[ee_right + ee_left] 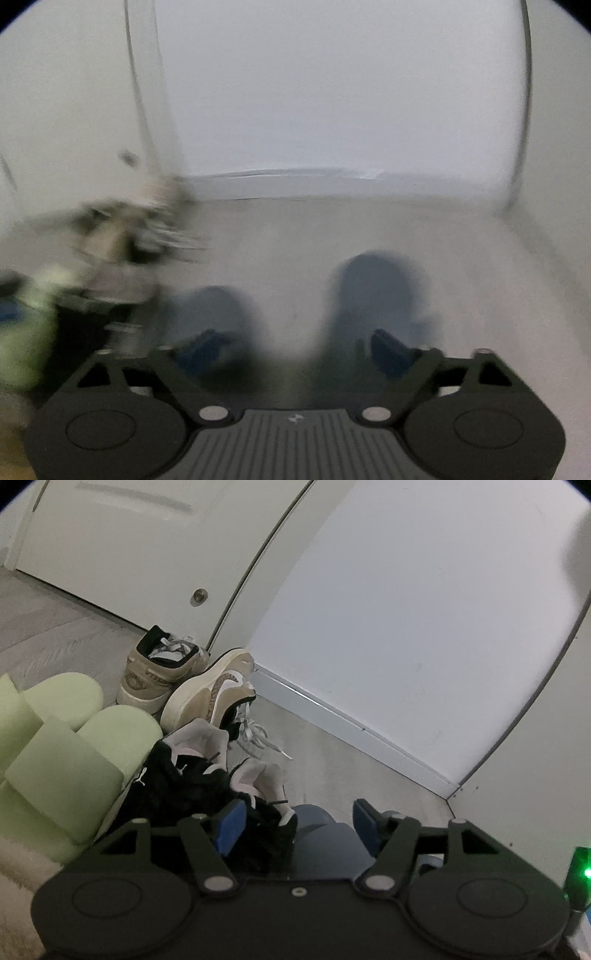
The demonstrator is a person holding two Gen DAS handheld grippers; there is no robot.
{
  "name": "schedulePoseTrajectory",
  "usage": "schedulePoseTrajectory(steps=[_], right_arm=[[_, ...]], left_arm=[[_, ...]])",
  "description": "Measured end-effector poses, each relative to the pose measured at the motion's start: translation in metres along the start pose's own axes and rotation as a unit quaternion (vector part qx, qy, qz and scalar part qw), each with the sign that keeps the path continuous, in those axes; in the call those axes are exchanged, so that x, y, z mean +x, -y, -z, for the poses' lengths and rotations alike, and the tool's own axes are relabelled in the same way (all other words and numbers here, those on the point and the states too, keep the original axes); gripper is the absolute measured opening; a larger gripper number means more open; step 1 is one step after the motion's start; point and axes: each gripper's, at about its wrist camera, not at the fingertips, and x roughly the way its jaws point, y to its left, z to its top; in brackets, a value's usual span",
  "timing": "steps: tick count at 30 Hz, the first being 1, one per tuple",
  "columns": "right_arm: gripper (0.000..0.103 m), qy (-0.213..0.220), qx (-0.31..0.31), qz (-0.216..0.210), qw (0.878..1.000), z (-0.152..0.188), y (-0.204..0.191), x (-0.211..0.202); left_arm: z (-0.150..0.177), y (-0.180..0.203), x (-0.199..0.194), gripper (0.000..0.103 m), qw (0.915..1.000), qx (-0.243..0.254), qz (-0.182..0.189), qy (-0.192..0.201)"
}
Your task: Organize scattered shoes
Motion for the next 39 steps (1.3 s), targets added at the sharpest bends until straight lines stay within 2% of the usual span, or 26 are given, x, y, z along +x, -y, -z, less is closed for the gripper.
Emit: schedulePoseTrajectory(steps=[1, 3, 7, 9, 11, 12, 18, 23, 26, 28, 32, 34, 35, 37, 39], right_arm=[[0.072, -0.002, 0.028, -0.009, 1.000, 0.001, 0.001, 0.006], [0.072, -0.001, 0.083, -0.014, 0.996, 0.000, 0.004, 0.021], [0.070, -0.009, 0.131, -0.014, 0.991, -0.004, 0.004, 0.052], [0.056, -0.007, 0.144, -0.006, 0.990, -0.006, 0.003, 0.062], [0.035, -0.006, 0.156, 0.010, 0.988, -0.005, 0.005, 0.071], [0.028, -0.003, 0.167, 0.000, 0.986, -0.006, 0.009, 0.073], [0.026, 0.008, 0.153, 0.011, 0.988, -0.021, 0.021, 0.081], [0.033, -0.023, 0.141, 0.006, 0.990, -0.035, 0.027, 0.081], [0.041, -0.036, 0.112, 0.014, 0.993, -0.025, 0.020, 0.058], [0.041, -0.053, 0.092, 0.014, 0.994, -0.013, 0.014, 0.044], [0.040, -0.119, 0.105, -0.007, 0.987, 0.013, 0.018, 0.030], [0.038, -0.135, 0.111, 0.004, 0.985, 0.017, 0.020, 0.030], [0.030, -0.138, 0.111, 0.011, 0.984, 0.019, 0.021, 0.029], [0.024, -0.144, 0.112, 0.027, 0.983, 0.018, 0.023, 0.029], [0.011, -0.149, 0.116, 0.049, 0.981, 0.017, 0.027, 0.029]], left_arm=[[0.000, 0.000, 0.000, 0.066, 1.0000, 0.000, 0.000, 0.000], [0.000, -0.002, -0.003, 0.066, 1.0000, -0.004, 0.002, 0.004], [-0.001, -0.004, -0.004, 0.066, 0.9999, -0.010, 0.007, 0.008], [-0.001, -0.005, -0.003, 0.066, 0.9999, -0.013, 0.007, 0.007], [-0.001, -0.004, -0.003, 0.066, 0.9999, -0.013, 0.008, 0.007], [-0.002, -0.004, -0.003, 0.066, 0.9999, -0.012, 0.010, 0.007], [-0.002, -0.003, -0.002, 0.066, 0.9998, -0.013, 0.013, 0.006], [-0.001, -0.003, -0.001, 0.066, 0.9998, -0.012, 0.015, 0.005], [-0.001, -0.004, 0.000, 0.066, 0.9998, -0.013, 0.014, 0.004], [-0.001, -0.004, 0.000, 0.066, 0.9998, -0.014, 0.014, 0.004], [-0.001, -0.003, 0.001, 0.066, 0.9998, -0.010, 0.015, 0.002], [0.000, -0.002, 0.001, 0.066, 0.9999, -0.007, 0.015, 0.002], [0.000, -0.002, 0.000, 0.066, 0.9999, -0.007, 0.015, 0.002], [0.000, -0.003, 0.000, 0.066, 0.9999, -0.009, 0.015, 0.002], [0.000, -0.004, 0.000, 0.066, 0.9998, -0.013, 0.014, 0.002]])
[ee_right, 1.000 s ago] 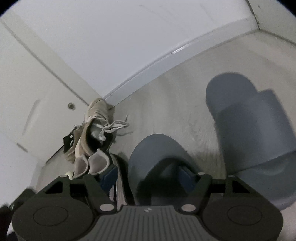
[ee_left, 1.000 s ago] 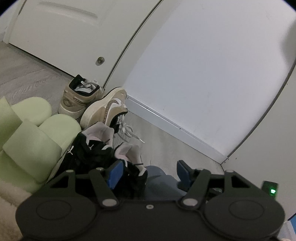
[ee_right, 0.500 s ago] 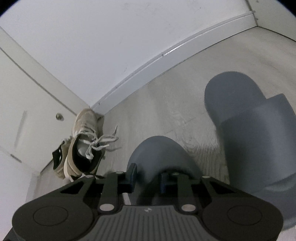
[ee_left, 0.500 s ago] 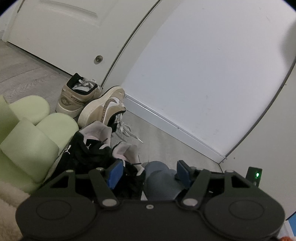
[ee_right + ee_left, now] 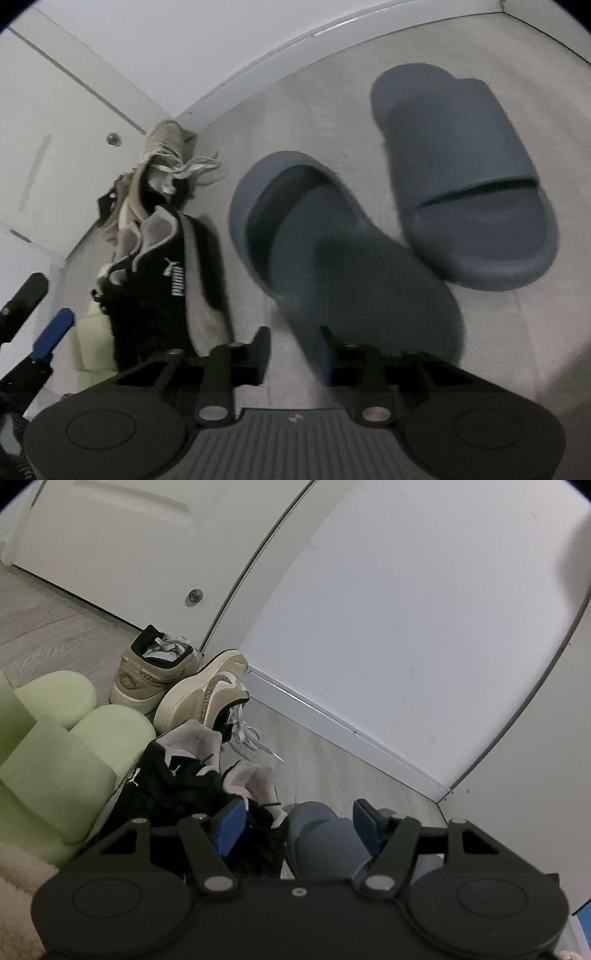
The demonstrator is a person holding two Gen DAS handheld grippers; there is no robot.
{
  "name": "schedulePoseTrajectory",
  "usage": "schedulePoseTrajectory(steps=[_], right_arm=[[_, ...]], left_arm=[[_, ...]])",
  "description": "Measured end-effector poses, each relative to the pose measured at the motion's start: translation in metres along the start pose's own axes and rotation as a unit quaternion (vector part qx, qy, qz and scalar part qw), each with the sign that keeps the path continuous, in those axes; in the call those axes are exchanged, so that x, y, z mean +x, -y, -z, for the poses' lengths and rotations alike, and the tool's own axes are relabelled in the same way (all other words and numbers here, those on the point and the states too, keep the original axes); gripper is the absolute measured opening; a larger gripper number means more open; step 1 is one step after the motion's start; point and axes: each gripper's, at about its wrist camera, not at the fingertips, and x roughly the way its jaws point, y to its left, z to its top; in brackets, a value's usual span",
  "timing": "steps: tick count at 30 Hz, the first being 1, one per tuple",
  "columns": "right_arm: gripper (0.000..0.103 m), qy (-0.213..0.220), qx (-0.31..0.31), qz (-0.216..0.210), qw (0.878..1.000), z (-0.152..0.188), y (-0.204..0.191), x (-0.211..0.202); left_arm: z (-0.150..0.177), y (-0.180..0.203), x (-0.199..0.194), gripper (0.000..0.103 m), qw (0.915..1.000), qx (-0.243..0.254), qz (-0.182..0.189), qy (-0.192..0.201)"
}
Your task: Organize scattered shoes
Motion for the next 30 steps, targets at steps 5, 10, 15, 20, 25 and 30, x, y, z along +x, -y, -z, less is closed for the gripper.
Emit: schedulePoseTrajectory(steps=[5, 10, 15, 20, 25, 30], right_arm=[[0.000, 0.003, 0.042, 0.024, 0.999, -0.003, 0.022, -0.005], [0.000, 0.039, 0.049, 0.099, 0.993, -0.010, 0.035, -0.019], [0.000, 0.079, 0.083, 0.157, 0.981, -0.029, 0.059, -0.026], [0.045, 0.174, 0.076, 0.180, 0.965, -0.022, 0.051, -0.054], [0.096, 0.249, -0.112, 0.184, 0.944, -0.008, -0.028, -0.040], [0.096, 0.210, -0.168, 0.222, 0.937, -0.023, -0.064, 0.013]], left_arm=[[0.000, -0.001, -0.001, 0.066, 1.0000, -0.002, -0.001, 0.000], [0.000, 0.000, -0.001, 0.066, 1.0000, 0.000, -0.001, -0.002], [-0.001, -0.001, -0.001, 0.066, 1.0000, -0.001, 0.000, -0.001], [0.000, 0.000, -0.001, 0.066, 1.0000, 0.002, -0.001, -0.001], [0.000, 0.002, 0.001, 0.066, 1.0000, 0.007, -0.002, -0.001], [0.000, -0.001, -0.001, 0.066, 1.0000, -0.003, -0.007, 0.002]])
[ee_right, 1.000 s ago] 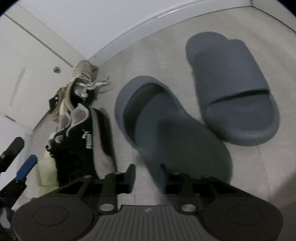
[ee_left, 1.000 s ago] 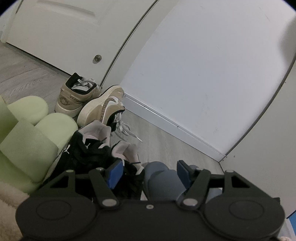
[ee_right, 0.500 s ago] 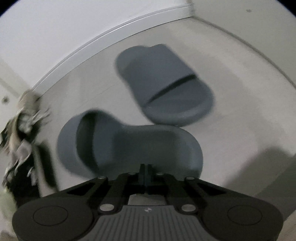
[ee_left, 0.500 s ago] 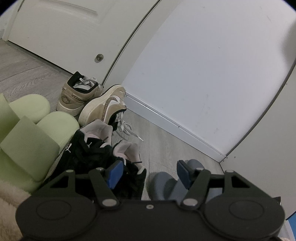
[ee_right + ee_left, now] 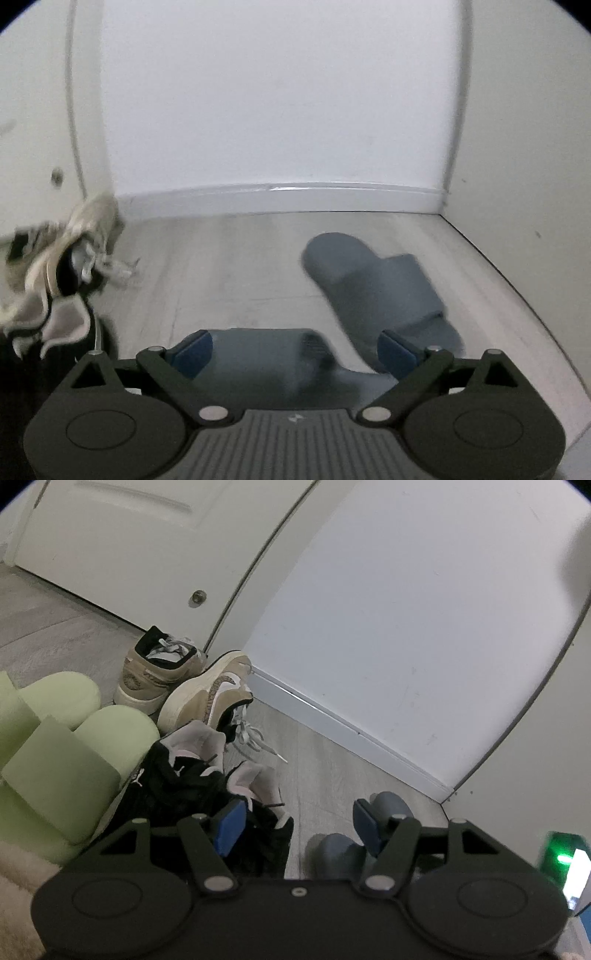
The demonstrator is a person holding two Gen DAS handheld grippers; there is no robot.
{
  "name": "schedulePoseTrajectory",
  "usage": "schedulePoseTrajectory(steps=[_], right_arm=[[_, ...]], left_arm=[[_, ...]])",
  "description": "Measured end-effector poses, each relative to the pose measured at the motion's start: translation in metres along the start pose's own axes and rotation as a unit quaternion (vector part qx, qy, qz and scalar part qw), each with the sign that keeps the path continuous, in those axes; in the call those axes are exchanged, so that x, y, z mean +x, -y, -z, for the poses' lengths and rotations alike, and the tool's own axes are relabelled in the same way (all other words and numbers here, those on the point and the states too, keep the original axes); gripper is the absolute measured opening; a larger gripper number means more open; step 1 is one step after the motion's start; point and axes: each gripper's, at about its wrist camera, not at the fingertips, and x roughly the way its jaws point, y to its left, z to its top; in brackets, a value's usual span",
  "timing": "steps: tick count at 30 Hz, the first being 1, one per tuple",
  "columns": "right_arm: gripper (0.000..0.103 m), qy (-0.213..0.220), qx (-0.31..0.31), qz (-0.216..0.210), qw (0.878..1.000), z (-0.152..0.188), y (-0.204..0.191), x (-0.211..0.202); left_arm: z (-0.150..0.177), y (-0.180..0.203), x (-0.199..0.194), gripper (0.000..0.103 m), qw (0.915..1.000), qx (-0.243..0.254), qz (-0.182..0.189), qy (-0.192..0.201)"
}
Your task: Organize scattered shoes
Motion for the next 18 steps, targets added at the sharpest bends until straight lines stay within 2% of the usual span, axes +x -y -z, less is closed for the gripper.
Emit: schedulePoseTrajectory(steps=[4, 8, 9, 11, 15, 18], right_arm=[[0.096, -0.032, 0.011, 0.010, 0.999, -0.004, -0.012, 0.022], [0.094, -0.044, -0.048, 0.026, 0.998, 0.003, -0.029, 0.036], [0.093, -0.050, -0.054, 0.023, 0.997, 0.006, -0.030, 0.039], [0.079, -0.062, -0.066, 0.016, 0.996, 0.011, -0.030, 0.045], [0.078, -0.059, -0.100, -0.007, 0.993, 0.022, -0.021, 0.031], [0.078, -0.061, -0.136, -0.041, 0.988, 0.031, -0.019, 0.019]], left_arm=[[-0.001, -0.003, -0.001, 0.066, 0.9999, -0.010, -0.003, -0.001], [0.000, -0.001, 0.001, 0.066, 1.0000, -0.004, -0.003, -0.004], [0.000, 0.000, 0.001, 0.066, 1.0000, -0.002, -0.003, -0.004], [0.000, 0.000, 0.000, 0.066, 1.0000, -0.002, -0.003, -0.003], [-0.001, -0.002, 0.001, 0.066, 1.0000, -0.006, -0.003, -0.003], [-0.001, -0.001, 0.001, 0.066, 1.0000, -0.005, -0.003, -0.003]])
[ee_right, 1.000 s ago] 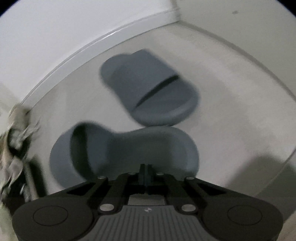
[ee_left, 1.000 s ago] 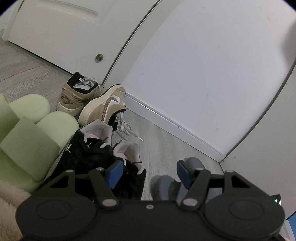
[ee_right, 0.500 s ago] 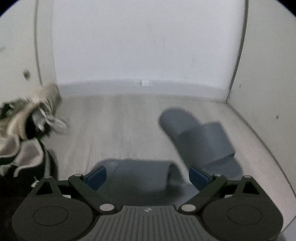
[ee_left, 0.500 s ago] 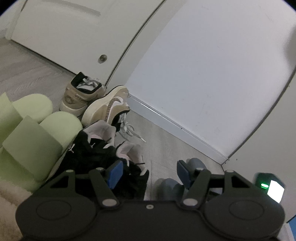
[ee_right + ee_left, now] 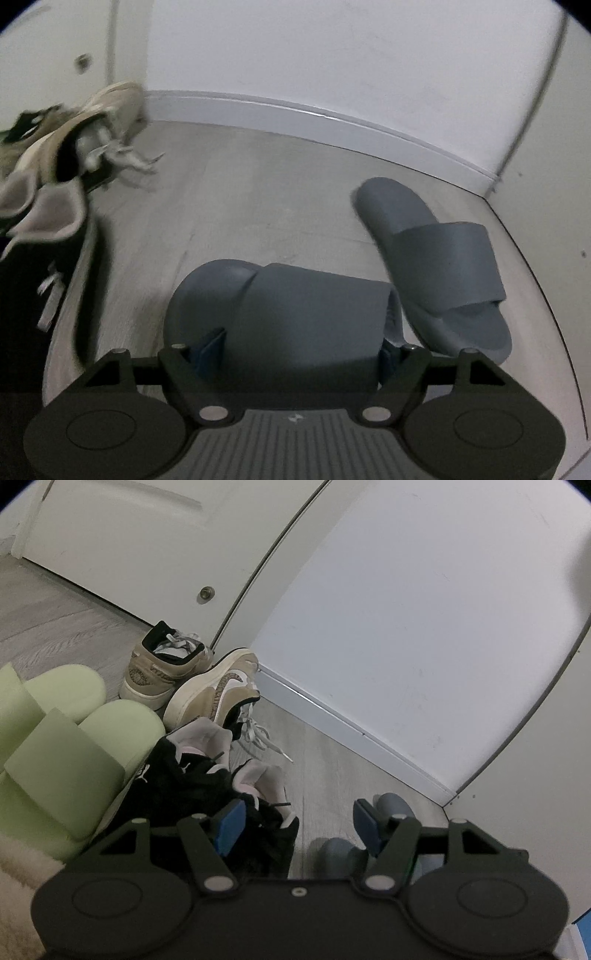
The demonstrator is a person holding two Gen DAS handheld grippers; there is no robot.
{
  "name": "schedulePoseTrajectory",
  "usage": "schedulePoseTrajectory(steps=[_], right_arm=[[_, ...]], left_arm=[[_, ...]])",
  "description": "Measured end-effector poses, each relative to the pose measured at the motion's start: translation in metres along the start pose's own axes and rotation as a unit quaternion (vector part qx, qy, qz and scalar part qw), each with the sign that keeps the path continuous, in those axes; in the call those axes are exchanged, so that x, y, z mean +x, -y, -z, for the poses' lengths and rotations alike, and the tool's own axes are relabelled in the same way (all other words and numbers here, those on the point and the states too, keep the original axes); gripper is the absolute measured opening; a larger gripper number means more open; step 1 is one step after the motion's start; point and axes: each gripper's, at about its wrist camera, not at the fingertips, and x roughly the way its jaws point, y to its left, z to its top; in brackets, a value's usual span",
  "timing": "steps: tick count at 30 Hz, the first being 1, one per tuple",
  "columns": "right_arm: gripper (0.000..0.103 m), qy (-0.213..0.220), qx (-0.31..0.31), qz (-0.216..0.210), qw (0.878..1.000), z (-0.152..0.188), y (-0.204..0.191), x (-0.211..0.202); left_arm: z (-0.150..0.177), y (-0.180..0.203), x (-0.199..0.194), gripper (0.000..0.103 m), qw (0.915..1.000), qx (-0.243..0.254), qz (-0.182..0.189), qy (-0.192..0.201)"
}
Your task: Organize scattered shoes
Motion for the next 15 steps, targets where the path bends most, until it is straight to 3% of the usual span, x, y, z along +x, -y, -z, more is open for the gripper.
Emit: schedulePoseTrajectory(steps=[5, 8, 10, 12, 13, 15], right_arm=[[0.078, -0.010, -0.117, -0.101, 0.988, 0.027, -0.008, -0.032], [0.079, -0.010, -0.090, -0.118, 0.989, 0.034, -0.002, -0.044], [0.081, 0.001, 0.003, -0.130, 0.991, 0.031, 0.016, -0.054], [0.086, 0.010, 0.109, -0.142, 0.984, 0.032, 0.039, -0.063], [0.087, 0.010, 0.195, -0.147, 0.970, 0.038, 0.057, -0.066], [0.088, 0.007, 0.357, -0.150, 0.922, 0.053, 0.094, -0.071]], left_arm=[[0.000, 0.000, -0.001, 0.066, 1.0000, 0.000, 0.002, 0.003], [0.000, 0.000, -0.002, 0.066, 1.0000, 0.000, 0.002, 0.004], [0.000, 0.000, -0.002, 0.066, 1.0000, 0.000, 0.003, 0.005], [0.000, -0.001, -0.003, 0.066, 1.0000, -0.001, 0.003, 0.005], [0.000, -0.001, -0.003, 0.066, 1.0000, -0.001, 0.004, 0.005], [0.000, 0.000, -0.002, 0.066, 1.0000, -0.001, 0.004, 0.005]])
